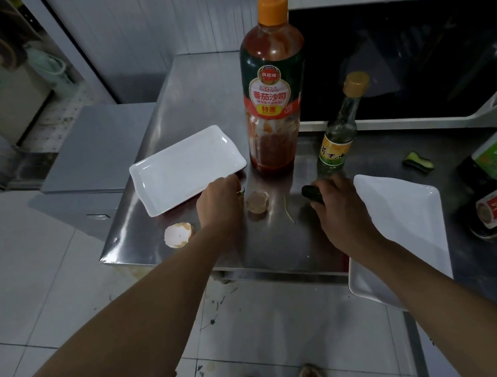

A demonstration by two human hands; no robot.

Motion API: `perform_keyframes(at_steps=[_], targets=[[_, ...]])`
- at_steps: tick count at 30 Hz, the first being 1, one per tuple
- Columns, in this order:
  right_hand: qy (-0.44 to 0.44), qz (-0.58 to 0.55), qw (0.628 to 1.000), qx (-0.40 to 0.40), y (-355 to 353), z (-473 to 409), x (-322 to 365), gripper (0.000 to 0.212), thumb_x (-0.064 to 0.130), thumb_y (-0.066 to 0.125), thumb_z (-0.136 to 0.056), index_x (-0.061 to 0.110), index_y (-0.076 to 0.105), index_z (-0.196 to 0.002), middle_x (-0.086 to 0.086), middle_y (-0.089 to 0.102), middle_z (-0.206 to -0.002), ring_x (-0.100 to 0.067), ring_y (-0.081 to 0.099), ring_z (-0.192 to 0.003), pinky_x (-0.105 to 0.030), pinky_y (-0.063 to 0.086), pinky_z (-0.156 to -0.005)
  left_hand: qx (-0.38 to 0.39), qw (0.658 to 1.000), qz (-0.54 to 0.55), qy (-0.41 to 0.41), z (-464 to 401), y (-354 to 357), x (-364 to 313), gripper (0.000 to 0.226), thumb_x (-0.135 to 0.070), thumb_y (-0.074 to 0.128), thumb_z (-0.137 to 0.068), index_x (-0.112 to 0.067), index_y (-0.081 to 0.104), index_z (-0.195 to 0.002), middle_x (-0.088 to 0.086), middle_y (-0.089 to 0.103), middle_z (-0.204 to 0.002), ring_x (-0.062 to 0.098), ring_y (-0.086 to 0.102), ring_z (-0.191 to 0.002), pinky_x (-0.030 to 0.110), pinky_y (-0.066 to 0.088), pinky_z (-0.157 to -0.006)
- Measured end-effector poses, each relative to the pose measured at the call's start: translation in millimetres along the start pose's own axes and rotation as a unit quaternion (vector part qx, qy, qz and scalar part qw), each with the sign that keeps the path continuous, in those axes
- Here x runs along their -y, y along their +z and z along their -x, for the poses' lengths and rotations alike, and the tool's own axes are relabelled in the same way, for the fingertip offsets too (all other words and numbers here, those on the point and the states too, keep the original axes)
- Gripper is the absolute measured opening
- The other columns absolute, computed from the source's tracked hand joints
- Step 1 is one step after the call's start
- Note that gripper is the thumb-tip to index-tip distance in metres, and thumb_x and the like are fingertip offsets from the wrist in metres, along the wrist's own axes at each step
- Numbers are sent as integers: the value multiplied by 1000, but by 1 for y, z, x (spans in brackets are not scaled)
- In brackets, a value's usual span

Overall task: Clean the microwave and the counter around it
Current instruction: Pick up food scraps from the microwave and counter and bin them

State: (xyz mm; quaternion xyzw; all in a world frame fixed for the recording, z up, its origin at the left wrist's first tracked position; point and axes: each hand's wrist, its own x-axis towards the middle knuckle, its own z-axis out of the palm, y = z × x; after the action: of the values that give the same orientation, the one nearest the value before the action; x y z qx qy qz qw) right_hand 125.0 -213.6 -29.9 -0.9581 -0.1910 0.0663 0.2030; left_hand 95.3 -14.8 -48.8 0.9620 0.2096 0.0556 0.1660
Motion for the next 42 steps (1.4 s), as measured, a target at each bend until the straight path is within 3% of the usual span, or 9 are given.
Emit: perform_keyframes(at_steps=[7,13,18,22,25,28,32,37,42], targets=[[7,-7,1000,2,-6,1,0,38,18,52,-95,6,47,-131,-13,44,-134,-26,40,-126,-32,35,-104,37,998,-38,14,-2,-2,-2,12,-8,57,-84,-11,64,-92,11,65,-88,31,60,-81,33,44,-60],[10,-1,1000,5,-5,5,-4,39,19,52,-95,6,46,-131,-13,43,-136,-26,39,-126,-32,35,-104,53,998,-31,-10,5,-7,1,6,-12,60,-79,-15,62,-84,5,60,-77,22,47,-67,29,30,-55],[14,2,1000,-7,-5,11,-7,38,18,53,-94,5,48,-129,-14,45,-132,-27,42,-122,-32,38,-100,59,998,-12,-22,12,-11,4,11,-15,59,-80,-15,66,-89,8,66,-87,30,59,-81,31,41,-62],[16,4,1000,-20,-9,17,-9,36,18,54,-94,5,50,-127,-14,45,-131,-27,43,-119,-32,39,-98,12,998,51,-35,24,-24,2,14,-9,61,-80,-9,70,-90,10,68,-91,30,62,-85,35,49,-66],[21,1,999,-26,-16,21,-11,36,17,55,-93,5,50,-126,-15,46,-129,-27,43,-118,-32,39,-97,-20,995,97,10,33,-33,-10,15,-5,60,-83,-7,70,-93,10,65,-95,23,61,-82,38,53,-73],[30,-12,999,-37,-25,26,-14,35,18,55,-93,6,51,-126,-14,48,-127,-26,45,-118,-30,39,-98,6,991,122,56,37,-36,-31,13,-8,60,-86,-9,70,-94,7,66,-96,16,58,-78,31,52,-69],[39,-27,997,-55,-37,32,-21,32,15,55,-93,3,54,-122,-16,52,-124,-27,47,-116,-31,39,-97,63,988,116,77,38,-26,-60,13,-3,58,-84,-9,68,-90,5,64,-95,16,59,-80,27,49,-69],[47,-35,996,-60,-44,37,-34,31,14,54,-93,4,54,-122,-15,51,-123,-27,46,-116,-32,39,-96,76,993,88,18,36,-7,-75,19,-4,52,-82,-15,57,-69,9,63,-74,28,62,-73,31,47,-62],[53,-50,996,-57,-41,37,-45,29,15,52,-94,5,54,-121,-14,49,-124,-27,45,-115,-32,38,-96,60,997,48,3,34,3,-78,14,-4,53,-81,-7,66,-78,15,67,-81,33,63,-77,39,54,-67]])
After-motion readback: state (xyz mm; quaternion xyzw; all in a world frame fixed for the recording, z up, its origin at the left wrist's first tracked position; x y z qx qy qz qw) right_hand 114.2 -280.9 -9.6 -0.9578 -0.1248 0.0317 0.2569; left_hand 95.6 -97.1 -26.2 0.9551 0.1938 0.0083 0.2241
